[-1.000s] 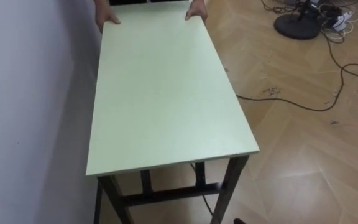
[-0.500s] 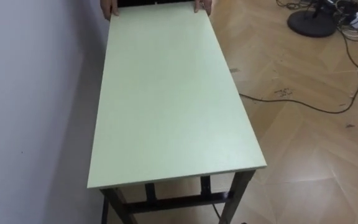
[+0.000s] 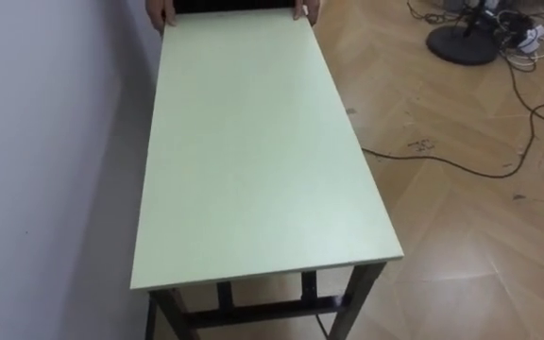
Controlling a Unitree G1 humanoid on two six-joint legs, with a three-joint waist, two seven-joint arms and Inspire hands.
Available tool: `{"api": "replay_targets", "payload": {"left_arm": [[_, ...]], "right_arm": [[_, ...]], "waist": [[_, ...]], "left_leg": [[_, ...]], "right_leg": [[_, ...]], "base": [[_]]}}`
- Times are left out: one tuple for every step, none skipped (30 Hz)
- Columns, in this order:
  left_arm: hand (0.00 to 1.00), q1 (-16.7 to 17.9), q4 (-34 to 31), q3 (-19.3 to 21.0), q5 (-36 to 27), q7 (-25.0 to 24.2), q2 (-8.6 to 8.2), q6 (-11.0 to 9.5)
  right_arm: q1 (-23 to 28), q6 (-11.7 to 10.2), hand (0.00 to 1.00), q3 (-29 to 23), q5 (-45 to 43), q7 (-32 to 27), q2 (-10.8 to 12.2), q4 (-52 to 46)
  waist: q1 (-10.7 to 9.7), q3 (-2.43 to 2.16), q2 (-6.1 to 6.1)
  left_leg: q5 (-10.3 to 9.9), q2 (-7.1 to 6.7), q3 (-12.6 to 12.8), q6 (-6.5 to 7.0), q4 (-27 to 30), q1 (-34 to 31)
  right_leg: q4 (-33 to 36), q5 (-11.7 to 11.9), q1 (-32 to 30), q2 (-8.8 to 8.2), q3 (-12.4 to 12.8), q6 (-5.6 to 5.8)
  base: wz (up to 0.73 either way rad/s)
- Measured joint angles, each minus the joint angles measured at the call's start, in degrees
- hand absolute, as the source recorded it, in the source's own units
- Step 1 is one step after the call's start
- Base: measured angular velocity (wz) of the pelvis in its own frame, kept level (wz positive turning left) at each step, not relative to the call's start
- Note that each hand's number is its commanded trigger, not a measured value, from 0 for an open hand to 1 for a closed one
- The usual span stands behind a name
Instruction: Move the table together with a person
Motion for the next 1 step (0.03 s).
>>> {"api": "replay_targets", "payload": {"left_arm": [[0.0,0.1,0.0,0.1,0.8,0.2,0.01,0.2]], "right_arm": [[-0.1,0.1,0.0,0.0,-0.7,0.0,0.0,0.0]], "waist": [[0.1,-0.02,-0.13]], "left_leg": [[0.0,-0.02,-0.1,0.01,0.1,0.0]], "right_leg": [[0.0,0.0,0.0,0.0,0.0,0.0]], "base": [[0.05]]}}
